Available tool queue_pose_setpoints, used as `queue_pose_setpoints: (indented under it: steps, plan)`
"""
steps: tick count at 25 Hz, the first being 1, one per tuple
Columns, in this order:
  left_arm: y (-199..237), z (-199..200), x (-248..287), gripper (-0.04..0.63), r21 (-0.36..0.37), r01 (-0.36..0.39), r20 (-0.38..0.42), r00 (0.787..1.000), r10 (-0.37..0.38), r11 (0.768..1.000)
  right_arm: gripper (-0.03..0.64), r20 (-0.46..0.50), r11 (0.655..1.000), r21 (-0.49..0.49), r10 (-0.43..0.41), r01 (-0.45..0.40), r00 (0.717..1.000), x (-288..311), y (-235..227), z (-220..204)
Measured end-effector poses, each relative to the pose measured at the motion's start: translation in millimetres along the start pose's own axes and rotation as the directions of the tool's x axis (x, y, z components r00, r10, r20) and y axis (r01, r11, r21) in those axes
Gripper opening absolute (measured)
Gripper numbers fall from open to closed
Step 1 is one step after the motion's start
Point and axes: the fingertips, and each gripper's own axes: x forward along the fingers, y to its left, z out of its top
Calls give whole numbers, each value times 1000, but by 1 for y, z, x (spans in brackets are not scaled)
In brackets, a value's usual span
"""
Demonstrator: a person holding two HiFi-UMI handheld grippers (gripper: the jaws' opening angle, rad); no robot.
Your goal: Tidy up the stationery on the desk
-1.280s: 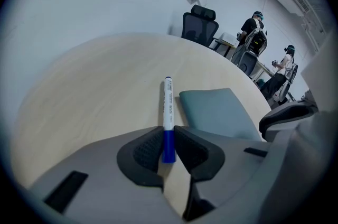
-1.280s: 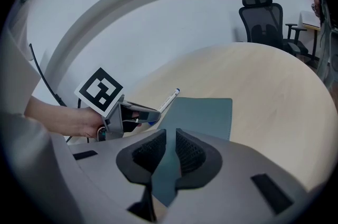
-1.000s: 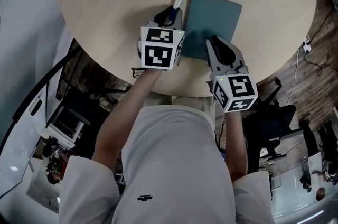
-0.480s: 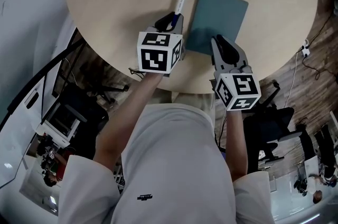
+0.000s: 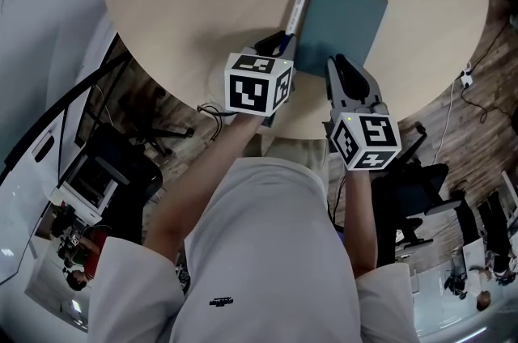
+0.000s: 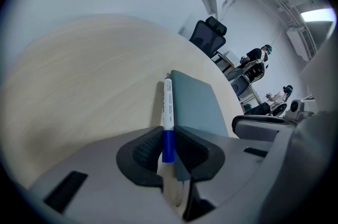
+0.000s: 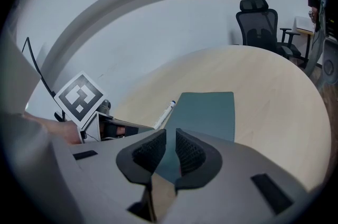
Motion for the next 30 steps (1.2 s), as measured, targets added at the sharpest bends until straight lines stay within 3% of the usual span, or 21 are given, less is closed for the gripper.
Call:
queue_pose_setpoints:
  steps: [5, 23, 30]
  plan:
    - [-17, -3, 1, 102, -24, 73, 10, 997, -72, 997, 78, -1, 1000, 11, -8, 8, 1000, -7, 1, -6]
    - [-26, -5, -36, 130, 39, 50, 49, 997, -51, 998, 78, 44, 999, 0, -39, 40, 998, -37, 4, 5]
    - [-45, 2, -88, 49, 104, 84, 113, 989, -96, 991, 54, 43, 991, -15, -130, 131, 991, -67, 19, 13]
